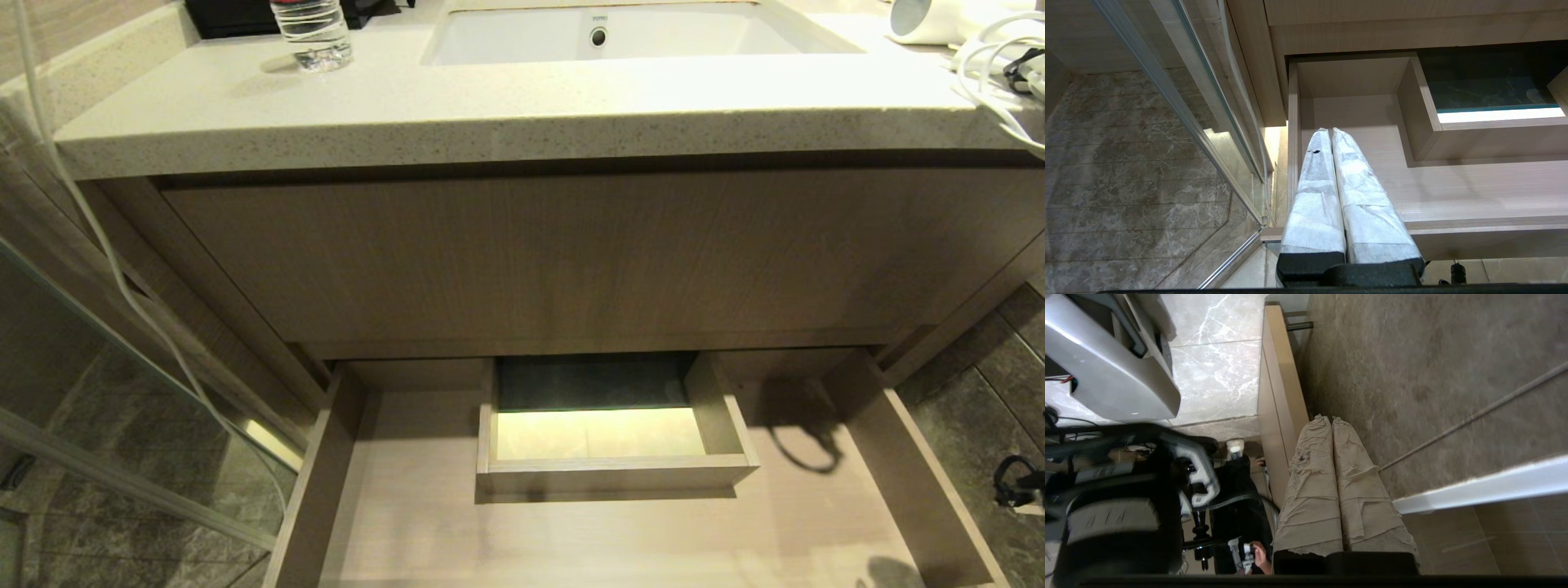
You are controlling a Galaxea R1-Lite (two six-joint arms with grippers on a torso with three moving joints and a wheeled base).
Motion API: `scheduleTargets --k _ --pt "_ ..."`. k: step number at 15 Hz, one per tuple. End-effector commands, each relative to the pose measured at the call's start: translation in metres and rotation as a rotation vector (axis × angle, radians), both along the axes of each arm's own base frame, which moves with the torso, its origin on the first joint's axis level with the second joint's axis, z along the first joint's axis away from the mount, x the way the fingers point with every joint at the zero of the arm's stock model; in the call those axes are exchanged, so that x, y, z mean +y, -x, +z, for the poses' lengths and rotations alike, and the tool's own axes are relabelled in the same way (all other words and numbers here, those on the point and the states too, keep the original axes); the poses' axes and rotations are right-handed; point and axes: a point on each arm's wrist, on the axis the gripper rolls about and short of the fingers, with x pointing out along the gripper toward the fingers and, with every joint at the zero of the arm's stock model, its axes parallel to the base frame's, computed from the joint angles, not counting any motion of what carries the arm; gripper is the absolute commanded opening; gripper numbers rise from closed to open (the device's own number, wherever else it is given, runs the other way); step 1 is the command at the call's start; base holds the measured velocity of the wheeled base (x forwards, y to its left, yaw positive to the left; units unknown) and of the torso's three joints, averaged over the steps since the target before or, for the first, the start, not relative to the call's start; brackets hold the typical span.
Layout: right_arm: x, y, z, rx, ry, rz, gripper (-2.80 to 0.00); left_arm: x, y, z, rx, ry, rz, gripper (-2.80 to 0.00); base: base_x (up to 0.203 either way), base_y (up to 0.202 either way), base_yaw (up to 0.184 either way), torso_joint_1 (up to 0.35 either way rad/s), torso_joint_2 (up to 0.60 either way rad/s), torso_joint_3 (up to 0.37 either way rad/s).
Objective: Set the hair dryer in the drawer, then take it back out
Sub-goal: Close the drawer
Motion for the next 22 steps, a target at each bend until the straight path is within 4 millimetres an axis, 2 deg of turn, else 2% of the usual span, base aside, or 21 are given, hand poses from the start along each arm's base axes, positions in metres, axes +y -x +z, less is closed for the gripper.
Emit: scheduleTargets --k 1,4,15,17,22 --pt "-0.007 -0.009 -0.022 0.063 -0.005 0.0 -2.8 0.0 0.0 0.0 0.0 0.0 0.0 -2.8 0.0 0.0 0.0 0.0 0.0 0.0" --pt "-0.014 -0.019 -0.04 0.072 0.012 0.0 -2.8 0.0 0.0 0.0 0.0 0.0 0.0 -2.8 0.0 0.0 0.0 0.0 0.0 0.0" --pt "-0.023 -0.032 -0.085 0.195 -0.03 0.002 -2.8 0.0 0.0 0.0 0.0 0.0 0.0 -2.8 0.0 0.0 0.0 0.0 0.0 0.0" --pt "-0.026 -0.038 -0.09 0.183 -0.022 0.001 -2.8 0.0 0.0 0.0 0.0 0.0 0.0 -2.8 0.0 0.0 0.0 0.0 0.0 0.0" --pt "-0.033 -0.052 -0.087 0.084 0.025 0.0 -2.8 0.0 0.0 0.0 0.0 0.0 0.0 -2.8 0.0 0.0 0.0 0.0 0.0 0.0"
